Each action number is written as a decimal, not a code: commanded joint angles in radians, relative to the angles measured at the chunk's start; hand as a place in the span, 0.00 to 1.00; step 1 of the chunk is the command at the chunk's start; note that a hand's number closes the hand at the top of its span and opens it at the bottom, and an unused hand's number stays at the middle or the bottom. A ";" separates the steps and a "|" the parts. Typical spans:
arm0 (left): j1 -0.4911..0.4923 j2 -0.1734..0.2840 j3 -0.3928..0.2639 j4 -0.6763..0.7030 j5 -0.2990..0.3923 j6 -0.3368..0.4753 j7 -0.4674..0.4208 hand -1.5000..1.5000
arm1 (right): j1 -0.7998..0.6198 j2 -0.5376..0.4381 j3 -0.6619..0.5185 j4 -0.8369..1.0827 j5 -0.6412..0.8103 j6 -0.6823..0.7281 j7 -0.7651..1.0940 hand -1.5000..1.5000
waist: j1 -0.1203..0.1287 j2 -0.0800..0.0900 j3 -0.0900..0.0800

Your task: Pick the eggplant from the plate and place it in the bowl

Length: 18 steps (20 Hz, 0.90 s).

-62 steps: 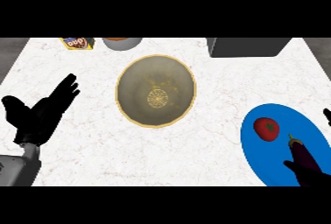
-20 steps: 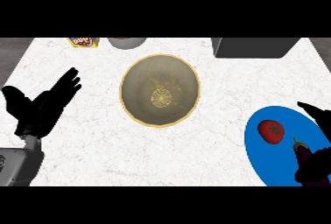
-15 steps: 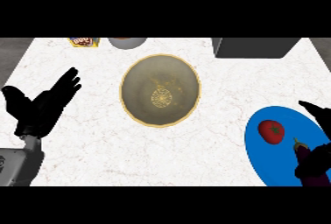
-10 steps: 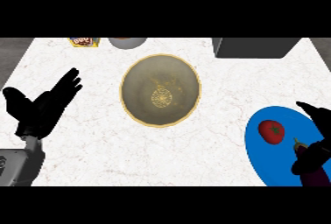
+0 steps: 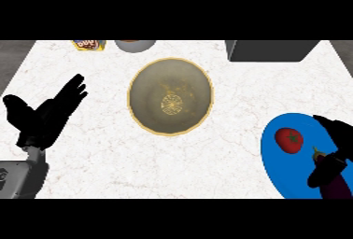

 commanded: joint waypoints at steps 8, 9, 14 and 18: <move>0.003 -0.045 0.021 0.020 -0.059 -0.001 -0.020 0.50 | 0.068 0.105 -0.022 0.155 0.144 0.022 -0.052 0.00 | 0.000 0.000 0.000; -0.009 -0.031 0.034 -0.052 -0.036 -0.002 0.061 0.50 | 0.055 0.108 -0.038 0.074 0.129 0.069 0.045 0.00 | 0.000 -0.001 0.000; -0.005 -0.015 0.079 -0.020 -0.010 -0.074 0.055 0.50 | 0.045 0.154 -0.093 0.242 0.192 0.075 -0.111 0.00 | 0.001 0.000 0.000; -0.012 -0.041 0.079 -0.050 -0.035 -0.063 0.073 0.50 | 0.113 0.149 -0.145 0.247 0.232 0.081 -0.194 0.00 | -0.002 -0.001 0.000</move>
